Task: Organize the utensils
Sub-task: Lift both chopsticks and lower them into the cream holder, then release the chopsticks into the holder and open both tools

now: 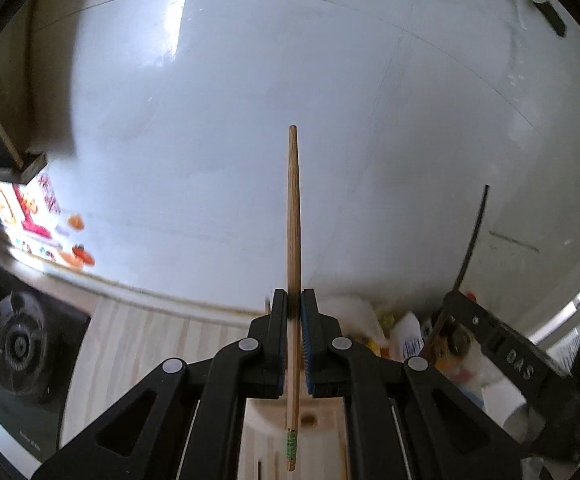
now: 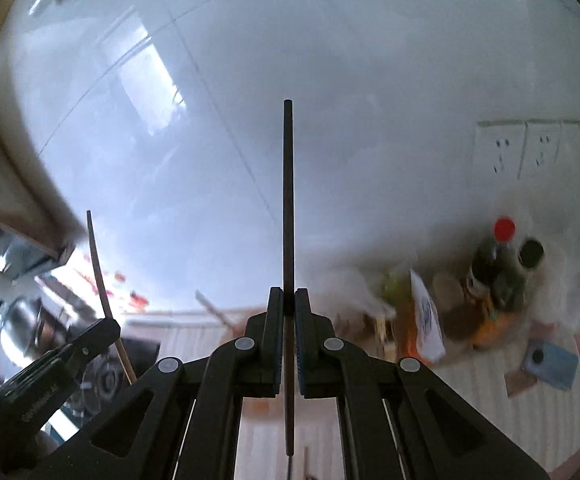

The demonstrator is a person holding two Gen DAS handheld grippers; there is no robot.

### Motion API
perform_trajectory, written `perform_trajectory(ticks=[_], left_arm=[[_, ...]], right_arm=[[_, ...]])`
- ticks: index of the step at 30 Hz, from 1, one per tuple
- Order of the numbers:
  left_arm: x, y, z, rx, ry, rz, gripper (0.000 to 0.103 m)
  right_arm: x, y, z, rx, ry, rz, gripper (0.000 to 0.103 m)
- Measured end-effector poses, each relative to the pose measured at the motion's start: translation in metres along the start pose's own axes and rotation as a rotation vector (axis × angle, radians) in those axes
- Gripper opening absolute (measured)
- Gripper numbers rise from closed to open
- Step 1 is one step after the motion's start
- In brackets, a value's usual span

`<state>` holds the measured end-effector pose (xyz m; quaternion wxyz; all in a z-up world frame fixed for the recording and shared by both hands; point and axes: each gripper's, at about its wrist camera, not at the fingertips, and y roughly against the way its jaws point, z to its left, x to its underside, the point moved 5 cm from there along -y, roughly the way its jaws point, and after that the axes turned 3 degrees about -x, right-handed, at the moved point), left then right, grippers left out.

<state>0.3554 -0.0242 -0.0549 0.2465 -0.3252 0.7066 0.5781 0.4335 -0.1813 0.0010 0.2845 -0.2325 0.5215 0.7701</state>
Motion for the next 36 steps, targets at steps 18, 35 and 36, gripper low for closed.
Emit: perform_trajectory(ticks=[18,35,36], left_arm=[[-0.012,-0.109,0.019,-0.028,0.029,-0.001,0.004],[0.023,-0.092,0.028,-0.062,-0.046,0.116,0.006],[0.023,-0.086,0.026,-0.061,-0.050,0.112,0.009]], right_arm=[[-0.012,-0.084,0.001,0.039,0.021,-0.109,0.006],[0.018,-0.107,0.002,-0.004,0.071,-0.024,0.006],[0.020,-0.107,0.001,-0.012,0.069,-0.010,0.006]])
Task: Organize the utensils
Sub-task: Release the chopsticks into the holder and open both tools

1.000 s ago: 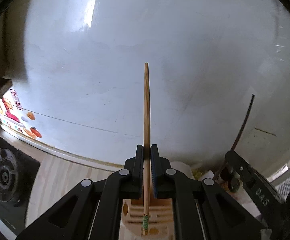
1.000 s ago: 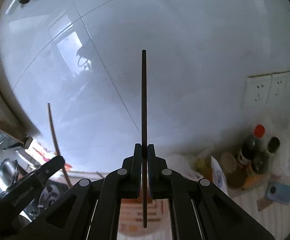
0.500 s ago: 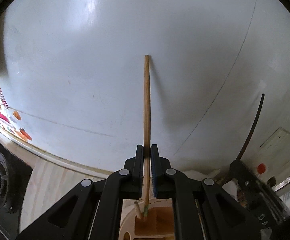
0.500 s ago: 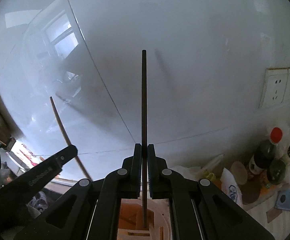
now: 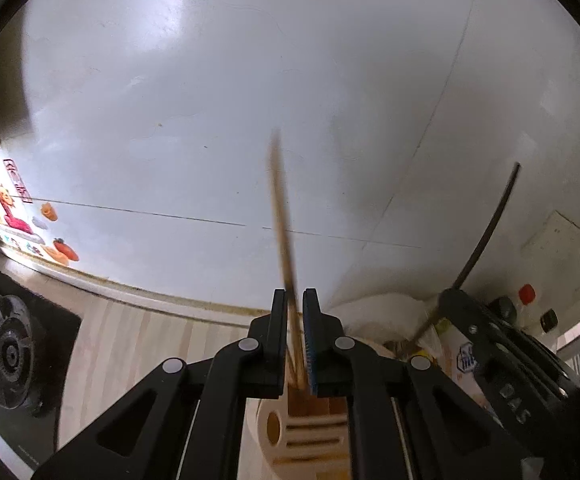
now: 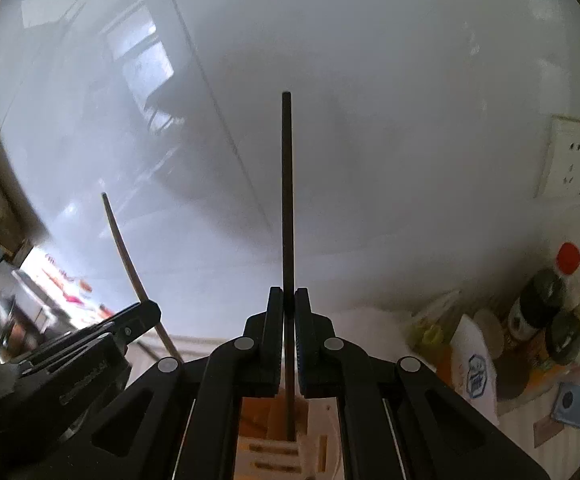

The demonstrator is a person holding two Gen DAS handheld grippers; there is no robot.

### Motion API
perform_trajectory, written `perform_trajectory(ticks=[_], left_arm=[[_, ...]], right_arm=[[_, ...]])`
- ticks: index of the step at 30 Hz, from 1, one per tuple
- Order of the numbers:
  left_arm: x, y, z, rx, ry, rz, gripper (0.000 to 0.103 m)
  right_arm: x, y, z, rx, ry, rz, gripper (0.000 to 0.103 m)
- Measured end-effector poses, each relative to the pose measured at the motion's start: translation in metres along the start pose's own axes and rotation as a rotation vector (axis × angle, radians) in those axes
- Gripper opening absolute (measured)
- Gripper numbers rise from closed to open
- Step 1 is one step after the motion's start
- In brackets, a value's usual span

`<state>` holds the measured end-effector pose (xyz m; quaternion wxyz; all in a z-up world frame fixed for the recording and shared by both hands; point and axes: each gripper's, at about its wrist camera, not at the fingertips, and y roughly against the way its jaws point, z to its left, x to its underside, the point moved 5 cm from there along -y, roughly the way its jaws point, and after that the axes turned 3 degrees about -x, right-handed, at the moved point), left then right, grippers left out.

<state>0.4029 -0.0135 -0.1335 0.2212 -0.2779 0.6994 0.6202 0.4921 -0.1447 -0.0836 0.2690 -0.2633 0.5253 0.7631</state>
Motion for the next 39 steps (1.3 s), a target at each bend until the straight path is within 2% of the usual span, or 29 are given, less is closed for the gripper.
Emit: perform_trajectory(ticks=[1,2,4,5,6,10,12,16,22,24,25,31,35,37,39], left_arm=[[0.000,0.007,0.000,0.005,-0.003,-0.005,0.010],[-0.002,0.013,-0.001,0.001,-0.007,-0.008,0.016],[-0.005,0.027,-0.003,-0.021,-0.010,-0.020,0.037],[-0.005,0.032,0.000,-0.037,0.016,-0.031,0.061],[-0.005,0.038,0.007,-0.047,0.026,-0.044,0.078],[0.004,0.061,0.018,-0.084,0.045,-0.074,0.084],[0.013,0.067,0.023,-0.109,0.049,-0.074,0.101],[0.035,0.074,0.031,-0.167,0.041,-0.070,0.103],[0.084,0.067,0.033,-0.199,0.035,0.001,0.103],[0.102,0.060,0.032,-0.213,0.020,0.038,0.103],[0.109,0.057,0.031,-0.217,0.012,0.051,0.103],[0.163,0.029,0.025,-0.235,-0.019,0.170,0.103],[0.199,0.003,0.024,-0.249,-0.034,0.280,0.103],[0.217,-0.011,0.022,-0.248,-0.047,0.339,0.103],[0.235,-0.024,0.017,-0.246,-0.067,0.386,0.103]], right_arm=[[0.002,0.000,0.000,-0.011,0.001,0.015,0.006],[0.003,0.003,-0.001,-0.016,-0.003,0.026,0.006],[0.003,0.009,-0.001,-0.024,-0.005,0.030,0.009],[0.003,0.015,-0.002,-0.027,-0.010,0.026,0.014],[0.002,0.021,-0.004,-0.030,-0.016,0.020,0.019],[0.000,0.050,-0.008,-0.030,-0.034,-0.006,0.035],[0.003,0.066,-0.011,-0.027,-0.037,-0.017,0.042],[0.019,0.096,-0.021,0.001,-0.054,-0.031,0.054],[0.057,0.122,-0.043,0.050,-0.078,-0.036,0.073],[0.072,0.124,-0.050,0.059,-0.080,-0.022,0.083],[0.081,0.124,-0.054,0.071,-0.080,-0.010,0.083],[0.133,0.107,-0.082,0.136,-0.084,0.110,0.083],[0.178,0.083,-0.104,0.151,-0.104,0.257,0.080],[0.200,0.070,-0.109,0.141,-0.109,0.331,0.069],[0.218,0.056,-0.113,0.131,-0.111,0.402,0.046]])
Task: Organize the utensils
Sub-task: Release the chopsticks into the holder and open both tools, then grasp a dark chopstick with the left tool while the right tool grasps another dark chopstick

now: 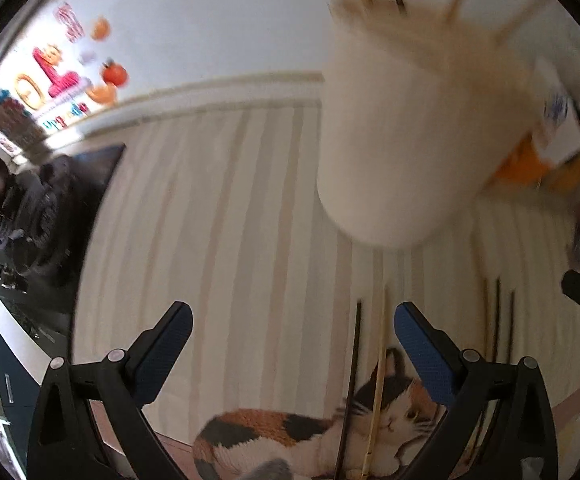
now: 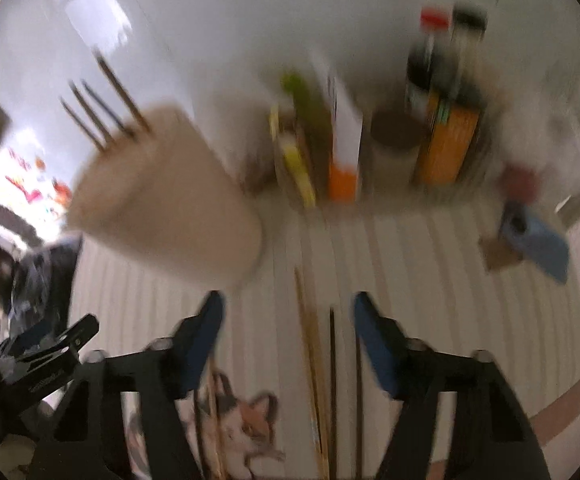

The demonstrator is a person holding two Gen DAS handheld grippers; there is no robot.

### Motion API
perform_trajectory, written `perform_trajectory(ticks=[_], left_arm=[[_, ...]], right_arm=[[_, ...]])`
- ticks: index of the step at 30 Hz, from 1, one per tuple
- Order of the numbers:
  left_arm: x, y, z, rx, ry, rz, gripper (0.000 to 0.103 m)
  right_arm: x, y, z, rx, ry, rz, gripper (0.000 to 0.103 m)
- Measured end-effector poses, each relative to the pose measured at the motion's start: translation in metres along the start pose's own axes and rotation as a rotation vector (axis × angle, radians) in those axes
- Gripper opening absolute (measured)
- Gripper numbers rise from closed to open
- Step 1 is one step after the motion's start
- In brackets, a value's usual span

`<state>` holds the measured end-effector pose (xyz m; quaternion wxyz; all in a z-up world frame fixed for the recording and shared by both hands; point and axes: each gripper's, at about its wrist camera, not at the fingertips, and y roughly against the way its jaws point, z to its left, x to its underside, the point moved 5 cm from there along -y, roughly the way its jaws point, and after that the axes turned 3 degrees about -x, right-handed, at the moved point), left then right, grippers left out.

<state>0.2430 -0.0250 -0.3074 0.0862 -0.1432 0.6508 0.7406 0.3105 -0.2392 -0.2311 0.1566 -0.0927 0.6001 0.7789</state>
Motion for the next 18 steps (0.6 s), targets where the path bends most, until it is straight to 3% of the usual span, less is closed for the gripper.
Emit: perform_trajectory(ticks=[5,9,12,14,16,17,18], left_arm=[[0.025,-0.036,-0.019,0.029,-0.050,0.096,0.094],[0.043,-0.062,-0.030,0.005,-0.098,0.152,0.064],[0.055,-0.077,-0.038,0.013,-0.118,0.191,0.048],[0.058,-0.077,-0.042,0.040,-0.113,0.175,0.043],[0.062,-0.079,-0.046,0.048,-0.120,0.192,0.028],[0.062,-0.077,-0.047,0.054,-0.115,0.178,0.015],[0.063,-0.076,-0.048,0.058,-0.120,0.174,0.010]], right_arm=[[0.029,-0.048,-0.006,-0.009,0.014,0.146,0.031],[0.044,-0.072,-0.011,-0.004,0.023,0.206,0.027],[0.052,-0.087,-0.013,0.012,0.034,0.239,0.027],[0.056,-0.094,-0.015,0.020,0.036,0.253,0.027],[0.059,-0.101,-0.017,0.023,0.039,0.269,0.027],[0.062,-0.105,-0.018,0.024,0.044,0.280,0.027],[0.063,-0.108,-0.018,0.032,0.048,0.287,0.027]])
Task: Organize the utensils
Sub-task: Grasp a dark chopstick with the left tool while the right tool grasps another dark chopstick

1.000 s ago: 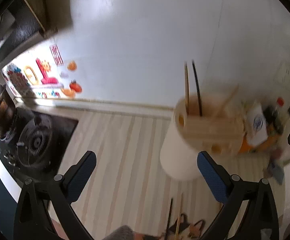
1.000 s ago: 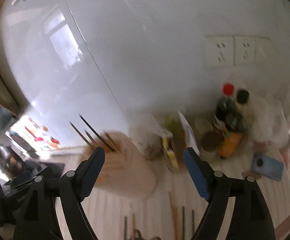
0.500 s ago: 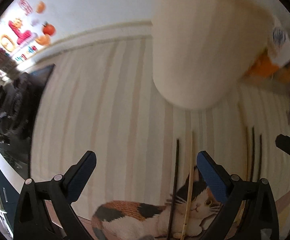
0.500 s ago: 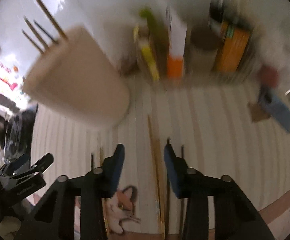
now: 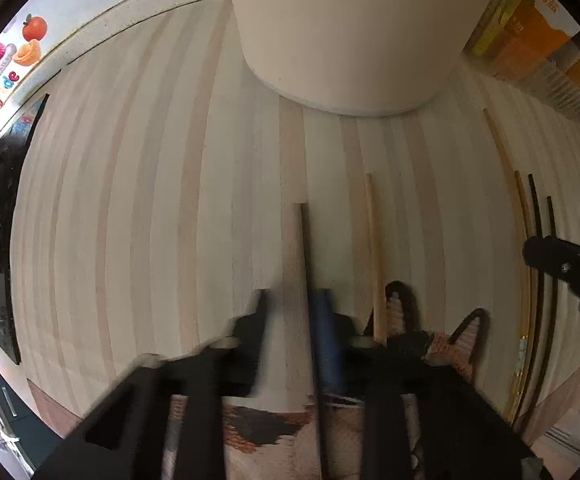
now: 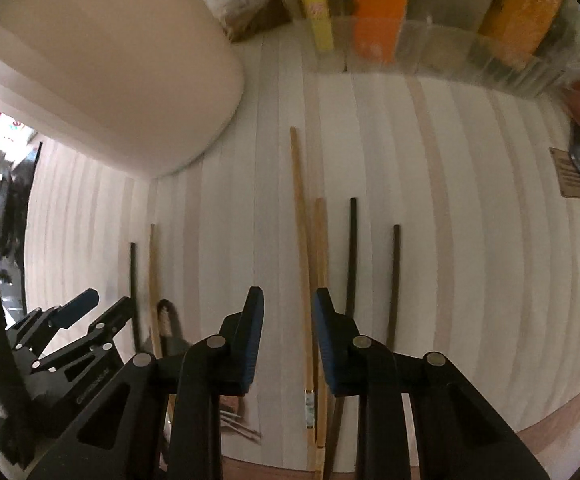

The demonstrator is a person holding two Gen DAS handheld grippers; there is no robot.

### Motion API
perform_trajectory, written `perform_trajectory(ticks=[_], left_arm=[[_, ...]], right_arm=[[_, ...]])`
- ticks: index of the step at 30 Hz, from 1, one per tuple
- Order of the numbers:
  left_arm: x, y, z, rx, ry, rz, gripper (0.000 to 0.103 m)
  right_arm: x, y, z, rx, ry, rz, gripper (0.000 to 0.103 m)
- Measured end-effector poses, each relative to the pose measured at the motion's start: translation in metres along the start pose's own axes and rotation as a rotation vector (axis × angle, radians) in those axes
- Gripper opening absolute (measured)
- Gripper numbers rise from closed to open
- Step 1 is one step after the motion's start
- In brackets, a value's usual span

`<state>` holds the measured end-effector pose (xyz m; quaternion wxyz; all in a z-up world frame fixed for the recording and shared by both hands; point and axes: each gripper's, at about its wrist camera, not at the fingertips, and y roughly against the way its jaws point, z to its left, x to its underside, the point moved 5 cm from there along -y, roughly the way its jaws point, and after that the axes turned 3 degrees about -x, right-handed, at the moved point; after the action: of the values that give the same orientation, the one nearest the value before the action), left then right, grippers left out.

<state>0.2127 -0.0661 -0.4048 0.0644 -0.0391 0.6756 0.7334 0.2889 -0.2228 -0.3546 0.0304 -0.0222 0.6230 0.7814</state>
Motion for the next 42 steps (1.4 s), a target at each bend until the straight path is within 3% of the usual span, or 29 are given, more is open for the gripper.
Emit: perform_trajectory(ticks=[3,7,9,12,17,19,26,34,36,39,42], left_arm=[[0.000,0.003,-0.001,-0.021,-0.013,-0.005,0.004],[-0.003,0.005,0.007,-0.034,0.009,-0.010,0.004],[-0.006,0.006,0.009,-0.041,0.021,-0.010,0.004],[-0.007,0.008,0.015,-0.041,0.034,0.001,0.004],[-0.004,0.011,0.031,-0.034,0.062,0.006,0.004],[-0.007,0.011,0.034,-0.030,0.069,0.009,0.004],[-0.014,0.009,0.052,0.000,0.077,0.017,0.004],[-0.015,0.006,0.065,0.054,0.088,0.031,0.006],[-0.020,0.004,0.072,0.085,0.105,0.062,0.007],[-0.017,0.007,0.083,0.192,0.165,0.109,0.007],[-0.010,0.012,0.089,0.197,0.165,0.117,0.007]], right_arm=[[0.003,-0.011,-0.002,0.042,0.010,0.028,0.027],[0.004,-0.009,-0.006,0.073,0.005,0.013,0.017],[0.007,-0.011,-0.005,0.041,-0.004,0.036,0.005],[0.016,-0.007,-0.001,-0.056,-0.018,0.058,0.005],[0.021,0.022,-0.050,-0.111,-0.187,-0.003,0.005],[0.022,0.025,-0.068,-0.094,-0.197,0.011,0.005],[0.027,0.010,-0.069,-0.053,-0.149,0.050,0.005],[0.023,0.001,-0.062,0.112,-0.059,0.060,0.006],[0.024,0.003,-0.060,0.137,-0.044,0.064,0.005],[0.029,0.000,-0.051,0.175,-0.036,0.083,0.005],[0.032,0.004,-0.053,0.168,-0.033,0.093,0.006]])
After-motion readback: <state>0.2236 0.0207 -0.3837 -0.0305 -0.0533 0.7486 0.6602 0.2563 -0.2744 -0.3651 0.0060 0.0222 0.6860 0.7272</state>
